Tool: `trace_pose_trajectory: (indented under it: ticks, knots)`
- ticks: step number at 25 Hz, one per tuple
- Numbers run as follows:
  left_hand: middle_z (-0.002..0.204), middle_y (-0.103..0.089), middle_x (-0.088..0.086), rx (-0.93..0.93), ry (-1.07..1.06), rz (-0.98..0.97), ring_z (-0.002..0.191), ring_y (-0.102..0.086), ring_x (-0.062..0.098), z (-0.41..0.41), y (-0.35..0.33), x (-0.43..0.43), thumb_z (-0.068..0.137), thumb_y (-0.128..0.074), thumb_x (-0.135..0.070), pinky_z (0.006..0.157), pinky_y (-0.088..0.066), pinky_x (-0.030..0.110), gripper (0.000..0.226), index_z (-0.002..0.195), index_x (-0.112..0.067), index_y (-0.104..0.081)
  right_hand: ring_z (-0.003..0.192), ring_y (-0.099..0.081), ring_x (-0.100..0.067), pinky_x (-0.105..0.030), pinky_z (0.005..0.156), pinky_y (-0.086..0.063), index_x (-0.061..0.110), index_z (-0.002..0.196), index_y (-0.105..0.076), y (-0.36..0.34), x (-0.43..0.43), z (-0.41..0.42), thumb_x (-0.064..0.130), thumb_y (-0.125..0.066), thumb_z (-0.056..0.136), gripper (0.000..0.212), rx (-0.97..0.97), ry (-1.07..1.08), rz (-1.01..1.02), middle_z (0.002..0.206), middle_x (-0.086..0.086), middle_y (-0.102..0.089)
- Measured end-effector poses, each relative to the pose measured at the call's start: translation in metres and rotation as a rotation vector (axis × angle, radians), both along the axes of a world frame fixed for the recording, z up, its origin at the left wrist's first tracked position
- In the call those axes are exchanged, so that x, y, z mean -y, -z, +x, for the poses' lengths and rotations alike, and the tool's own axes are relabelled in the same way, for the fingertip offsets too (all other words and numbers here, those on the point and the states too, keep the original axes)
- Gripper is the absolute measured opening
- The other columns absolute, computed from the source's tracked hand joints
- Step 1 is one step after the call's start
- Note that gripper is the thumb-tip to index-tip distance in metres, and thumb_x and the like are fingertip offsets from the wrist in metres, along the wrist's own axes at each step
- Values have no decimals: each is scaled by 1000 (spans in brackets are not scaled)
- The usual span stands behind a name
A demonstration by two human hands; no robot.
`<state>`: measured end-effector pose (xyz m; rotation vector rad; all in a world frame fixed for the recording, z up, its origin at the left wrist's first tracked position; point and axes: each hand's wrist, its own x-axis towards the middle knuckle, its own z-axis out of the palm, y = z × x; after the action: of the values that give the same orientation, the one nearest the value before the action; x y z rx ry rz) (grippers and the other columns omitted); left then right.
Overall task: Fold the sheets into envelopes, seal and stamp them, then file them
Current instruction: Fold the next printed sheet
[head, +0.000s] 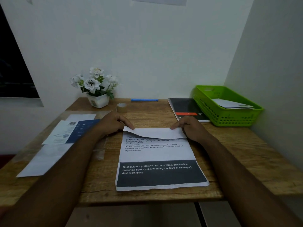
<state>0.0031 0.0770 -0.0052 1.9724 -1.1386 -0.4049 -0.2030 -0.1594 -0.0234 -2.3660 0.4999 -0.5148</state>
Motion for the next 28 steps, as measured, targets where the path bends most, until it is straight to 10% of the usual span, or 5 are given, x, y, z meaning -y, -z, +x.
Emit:
trace_pose_trajectory:
  ticks: [8,11,19,28]
  knots:
    - [83,-73,0,-85,-77,-12,66,-58,7,-3,4,4,82,-69,-28,53,-41,18,11,84,-20,-76,71,-58,9,-21,65,-39,32,75,-75,-2,-2,-2,41,-71,80,11,-57,-36,12,74,24,-66]
    - [91,-68,-11,77,-17,88,82,-59,0,-5,4,6,60,-85,-39,62,-41,15,33,89,-30,-74,89,-59,2,-24,76,-47,30,100,-72,-1,0,-2,61,-81,58,53,-132,-44,-68,99,16,-65]
    - [80,-62,-11,124,70,145,71,-54,-1,-5,5,8,41,-86,-49,58,-39,14,49,85,-34,-70,104,-56,-10,-33,91,-48,33,111,-68,-3,-2,-2,64,-84,47,74,-193,-38,23,113,9,-60]
    - [72,-56,-14,116,44,164,61,-49,-5,-5,4,6,56,-87,-40,53,-34,15,37,71,-24,-58,73,-65,-9,-23,60,-43,25,75,-64,-4,-9,1,44,-92,52,41,-17,13,44,78,8,-69]
